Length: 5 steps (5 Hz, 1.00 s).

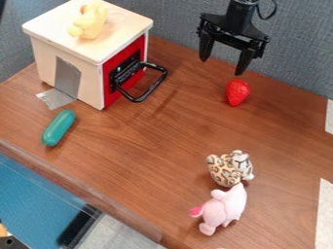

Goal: Open the drawer

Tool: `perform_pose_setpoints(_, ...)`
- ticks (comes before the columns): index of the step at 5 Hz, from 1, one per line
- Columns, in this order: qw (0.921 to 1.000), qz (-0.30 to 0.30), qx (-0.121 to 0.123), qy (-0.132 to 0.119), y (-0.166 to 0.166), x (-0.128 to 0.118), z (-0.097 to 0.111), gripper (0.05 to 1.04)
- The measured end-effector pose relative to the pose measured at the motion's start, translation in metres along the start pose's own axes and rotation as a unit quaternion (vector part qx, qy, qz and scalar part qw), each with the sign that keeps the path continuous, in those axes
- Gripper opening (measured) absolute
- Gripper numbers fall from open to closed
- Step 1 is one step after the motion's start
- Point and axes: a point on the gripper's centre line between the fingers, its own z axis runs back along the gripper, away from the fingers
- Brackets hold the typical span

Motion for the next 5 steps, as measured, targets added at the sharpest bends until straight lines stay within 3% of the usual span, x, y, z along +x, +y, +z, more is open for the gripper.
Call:
perform_pose_setpoints(2, 0.9988, -0.021, 0.007, 0.044, 0.005, -0.028, -0.036, 1.001)
perform_pose_setpoints(3, 0.9984, -0.016, 0.025, 0.047, 0.021, -0.033, -0.036, 1.001)
perform_pose_setpoints(4, 0.9972, -0.037, 0.053, 0.039, 0.033, -0.041, -0.039, 1.001)
perform_pose_setpoints(5, 0.9926, -0.063, 0.103, 0.016, 0.048, -0.038, -0.036, 1.001)
